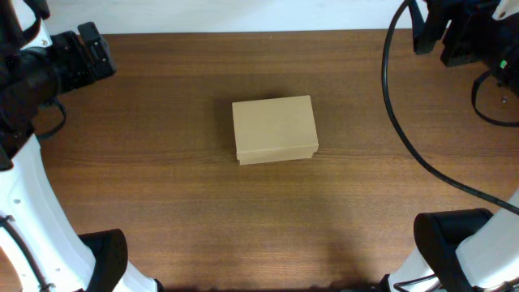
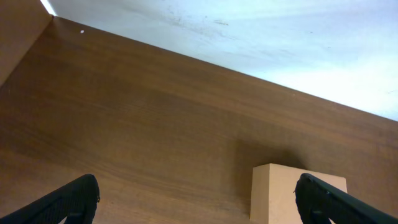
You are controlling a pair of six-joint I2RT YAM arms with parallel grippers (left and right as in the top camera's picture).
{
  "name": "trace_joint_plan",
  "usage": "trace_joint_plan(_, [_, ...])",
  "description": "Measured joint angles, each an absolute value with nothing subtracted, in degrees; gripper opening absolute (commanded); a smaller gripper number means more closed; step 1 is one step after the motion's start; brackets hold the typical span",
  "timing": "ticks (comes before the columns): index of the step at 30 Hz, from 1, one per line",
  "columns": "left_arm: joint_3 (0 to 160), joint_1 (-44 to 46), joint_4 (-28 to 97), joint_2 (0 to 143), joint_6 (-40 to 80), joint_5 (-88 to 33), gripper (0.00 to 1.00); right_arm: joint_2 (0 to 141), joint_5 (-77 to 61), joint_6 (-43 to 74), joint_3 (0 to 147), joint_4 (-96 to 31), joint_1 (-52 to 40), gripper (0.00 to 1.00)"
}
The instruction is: Pack container
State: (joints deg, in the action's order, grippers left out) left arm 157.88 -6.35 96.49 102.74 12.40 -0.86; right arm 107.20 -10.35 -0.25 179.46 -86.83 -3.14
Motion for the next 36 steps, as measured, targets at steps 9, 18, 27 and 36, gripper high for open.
trace_joint_plan(9, [157.9, -6.3, 96.5, 102.7, 12.4, -0.9, 1.0, 107.2, -10.3, -0.3, 179.5, -86.8, -3.1, 0.99])
trace_joint_plan(18, [157.9, -6.3, 96.5, 102.7, 12.4, -0.9, 1.0, 107.2, -10.3, -0.3, 179.5, -87.8, -3.1, 0.99])
trace_joint_plan(27, [157.9, -6.4, 96.5, 102.7, 12.4, -0.9, 1.0, 98.1, -10.3, -0.3, 166.6, -86.7, -3.1, 0.99])
trace_joint_plan(36, [157.9, -6.3, 96.5, 102.7, 12.4, -0.9, 1.0, 66.3, -10.3, -0.3, 120.9, -62.4, -3.1, 0.99])
